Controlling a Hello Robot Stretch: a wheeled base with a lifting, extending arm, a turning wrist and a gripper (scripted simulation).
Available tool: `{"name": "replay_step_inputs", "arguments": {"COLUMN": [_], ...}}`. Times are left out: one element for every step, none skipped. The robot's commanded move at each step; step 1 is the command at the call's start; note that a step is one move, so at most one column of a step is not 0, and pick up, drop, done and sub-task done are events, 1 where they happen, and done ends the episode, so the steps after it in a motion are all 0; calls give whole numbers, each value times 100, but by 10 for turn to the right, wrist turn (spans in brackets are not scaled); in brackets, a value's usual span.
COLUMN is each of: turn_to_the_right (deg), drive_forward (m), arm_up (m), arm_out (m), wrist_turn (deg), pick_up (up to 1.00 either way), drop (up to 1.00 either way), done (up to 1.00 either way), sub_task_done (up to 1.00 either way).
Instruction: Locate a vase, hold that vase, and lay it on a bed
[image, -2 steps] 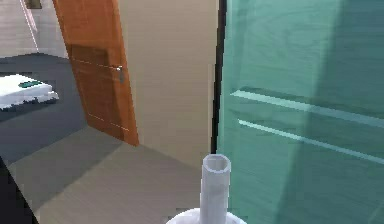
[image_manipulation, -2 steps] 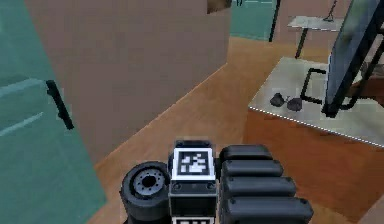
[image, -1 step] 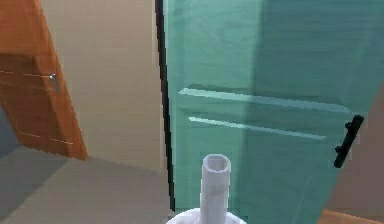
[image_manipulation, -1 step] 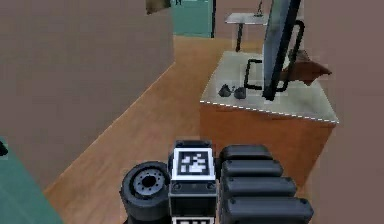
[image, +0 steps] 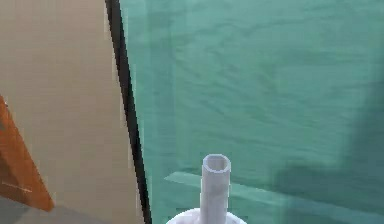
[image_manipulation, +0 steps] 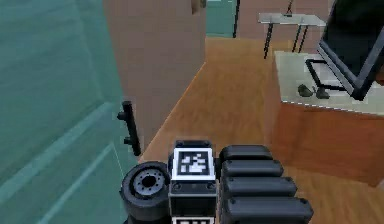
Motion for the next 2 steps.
{"name": "replay_step_inputs", "arguments": {"turn_to_the_right": [-450,-180], "drive_forward": [0,0], "arm_up": [0,0], "arm_out": [0,0], "wrist_turn": [0,0], "pick_up": [0,0], "drop": [0,0], "done": [0,0], "sub_task_done": [0,0]}}
